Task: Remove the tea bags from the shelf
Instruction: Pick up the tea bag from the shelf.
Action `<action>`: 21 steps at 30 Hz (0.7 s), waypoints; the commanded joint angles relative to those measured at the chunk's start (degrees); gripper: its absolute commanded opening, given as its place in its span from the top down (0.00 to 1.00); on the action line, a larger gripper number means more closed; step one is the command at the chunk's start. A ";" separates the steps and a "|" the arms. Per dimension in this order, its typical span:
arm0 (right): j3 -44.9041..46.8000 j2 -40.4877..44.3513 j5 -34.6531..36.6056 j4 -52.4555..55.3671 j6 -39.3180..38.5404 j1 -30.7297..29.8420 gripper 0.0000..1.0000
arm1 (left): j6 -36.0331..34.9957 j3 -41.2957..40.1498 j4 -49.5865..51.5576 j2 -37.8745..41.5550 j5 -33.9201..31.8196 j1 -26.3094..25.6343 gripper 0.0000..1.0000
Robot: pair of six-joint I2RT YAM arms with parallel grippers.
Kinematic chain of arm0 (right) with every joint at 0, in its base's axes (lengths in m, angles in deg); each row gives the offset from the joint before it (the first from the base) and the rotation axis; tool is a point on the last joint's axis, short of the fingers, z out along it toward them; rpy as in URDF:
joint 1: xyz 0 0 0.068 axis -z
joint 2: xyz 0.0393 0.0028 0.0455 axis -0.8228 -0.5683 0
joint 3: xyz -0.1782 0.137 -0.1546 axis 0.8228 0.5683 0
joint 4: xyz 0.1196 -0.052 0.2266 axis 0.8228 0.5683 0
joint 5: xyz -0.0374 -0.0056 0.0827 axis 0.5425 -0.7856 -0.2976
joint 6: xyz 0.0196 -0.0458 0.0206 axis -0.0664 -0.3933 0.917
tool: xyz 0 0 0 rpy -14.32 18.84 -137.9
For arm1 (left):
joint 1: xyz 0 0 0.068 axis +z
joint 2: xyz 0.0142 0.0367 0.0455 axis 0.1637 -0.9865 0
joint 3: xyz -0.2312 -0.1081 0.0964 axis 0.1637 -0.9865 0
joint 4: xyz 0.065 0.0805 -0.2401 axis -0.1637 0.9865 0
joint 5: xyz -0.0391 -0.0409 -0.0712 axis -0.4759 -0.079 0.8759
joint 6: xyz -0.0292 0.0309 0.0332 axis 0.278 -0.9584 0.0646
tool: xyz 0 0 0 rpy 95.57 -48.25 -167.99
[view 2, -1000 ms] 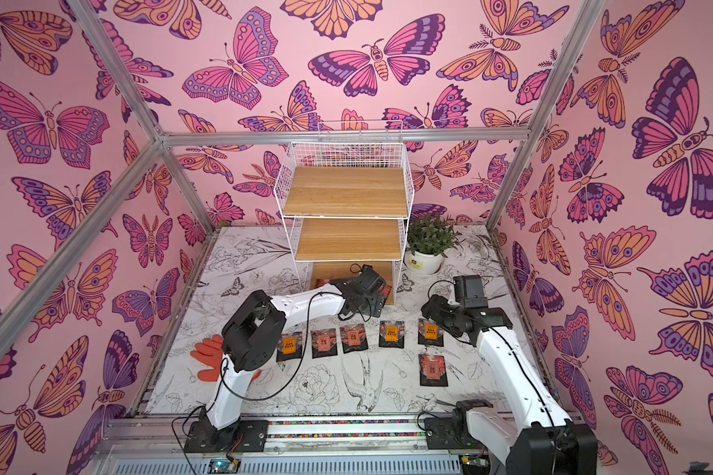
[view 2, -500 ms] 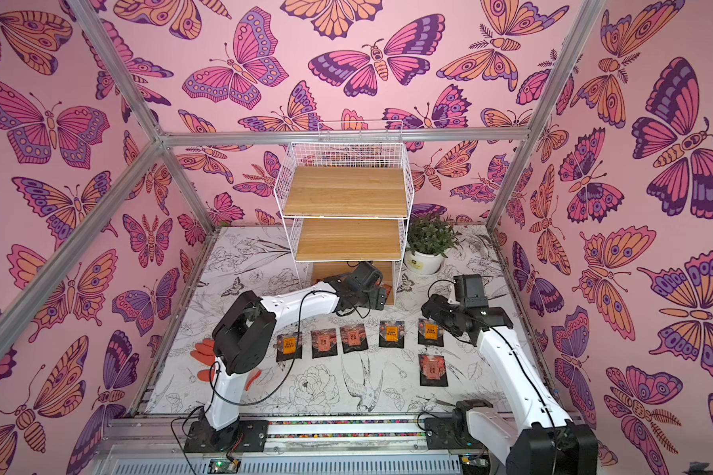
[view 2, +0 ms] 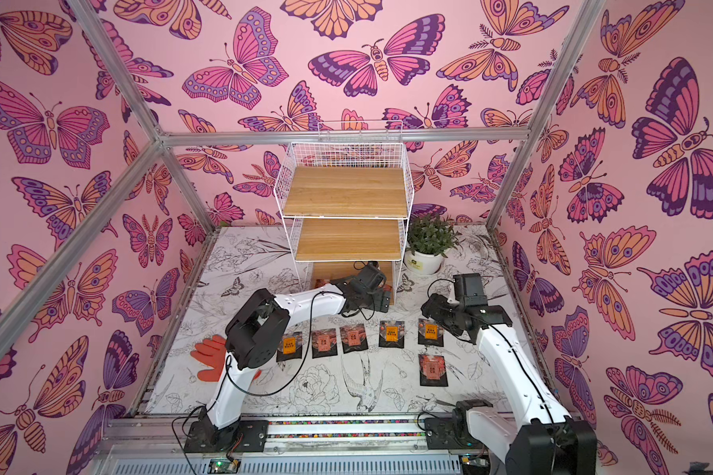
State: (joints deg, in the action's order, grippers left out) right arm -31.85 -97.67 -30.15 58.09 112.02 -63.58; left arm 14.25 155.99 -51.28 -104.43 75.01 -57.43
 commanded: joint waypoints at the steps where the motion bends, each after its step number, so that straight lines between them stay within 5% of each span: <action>1: -1.88 -0.39 -0.06 1.25 -1.04 0.57 0.28 | -2.03 0.63 -0.77 -2.53 1.27 0.28 0.01; 13: -1.79 0.04 0.27 1.66 -1.30 0.69 0.28 | -7.29 1.03 4.24 -5.55 -4.12 -1.01 0.05; 21: -1.71 0.55 0.46 1.75 -1.32 0.73 0.28 | -7.23 1.81 6.98 -7.21 -4.20 -1.21 0.23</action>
State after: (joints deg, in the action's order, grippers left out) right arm -31.92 -97.76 -30.13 58.52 111.69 -63.27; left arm 6.93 158.41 -51.13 -107.40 69.39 -58.46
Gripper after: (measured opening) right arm 0.718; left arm 0.794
